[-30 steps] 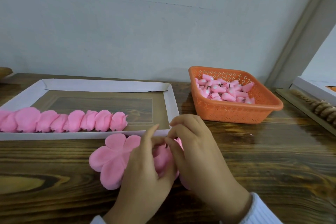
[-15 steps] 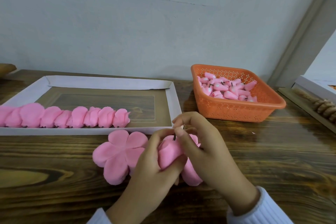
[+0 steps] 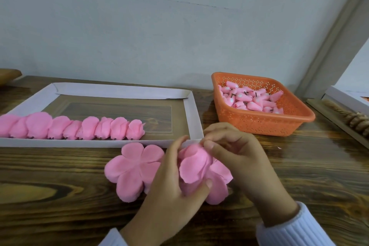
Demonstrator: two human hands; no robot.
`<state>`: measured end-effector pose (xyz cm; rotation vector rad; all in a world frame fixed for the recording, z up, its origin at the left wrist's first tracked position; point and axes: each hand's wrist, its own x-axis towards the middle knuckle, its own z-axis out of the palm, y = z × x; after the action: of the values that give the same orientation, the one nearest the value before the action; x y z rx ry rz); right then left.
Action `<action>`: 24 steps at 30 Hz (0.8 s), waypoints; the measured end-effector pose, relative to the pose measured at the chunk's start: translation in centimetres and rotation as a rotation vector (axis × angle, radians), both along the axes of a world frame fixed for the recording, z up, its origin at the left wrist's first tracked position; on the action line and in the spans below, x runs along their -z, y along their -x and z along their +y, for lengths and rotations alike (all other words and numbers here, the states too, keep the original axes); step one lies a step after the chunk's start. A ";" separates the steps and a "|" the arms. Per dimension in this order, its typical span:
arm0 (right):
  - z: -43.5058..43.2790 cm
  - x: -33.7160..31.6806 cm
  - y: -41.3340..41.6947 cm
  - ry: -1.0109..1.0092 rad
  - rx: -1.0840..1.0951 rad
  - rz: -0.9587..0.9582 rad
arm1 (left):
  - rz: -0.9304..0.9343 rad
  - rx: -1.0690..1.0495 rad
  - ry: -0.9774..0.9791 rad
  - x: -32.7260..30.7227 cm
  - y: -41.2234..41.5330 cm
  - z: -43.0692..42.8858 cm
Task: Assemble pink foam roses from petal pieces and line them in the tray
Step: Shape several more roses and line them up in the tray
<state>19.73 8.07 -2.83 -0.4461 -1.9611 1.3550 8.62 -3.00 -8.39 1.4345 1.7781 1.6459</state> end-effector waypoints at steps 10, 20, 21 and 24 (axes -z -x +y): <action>-1.4 -0.3 0.0 -0.530 -0.139 -0.265 | 0.105 0.108 -0.216 -0.8 0.2 -0.1; -1.6 -0.7 -0.3 -0.263 -0.123 -0.193 | -0.160 0.176 -0.057 -0.7 -0.1 0.2; -1.6 -0.6 -0.3 -0.262 -0.114 -0.185 | -0.189 0.189 -0.051 -0.7 -0.1 0.2; -1.5 -0.4 -0.1 -0.232 -0.086 -0.149 | -0.256 0.210 -0.014 -0.6 0.0 0.3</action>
<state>19.83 6.60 -2.41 -0.3643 -2.2511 1.1549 8.67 -2.65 -7.75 1.2988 1.4296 1.6496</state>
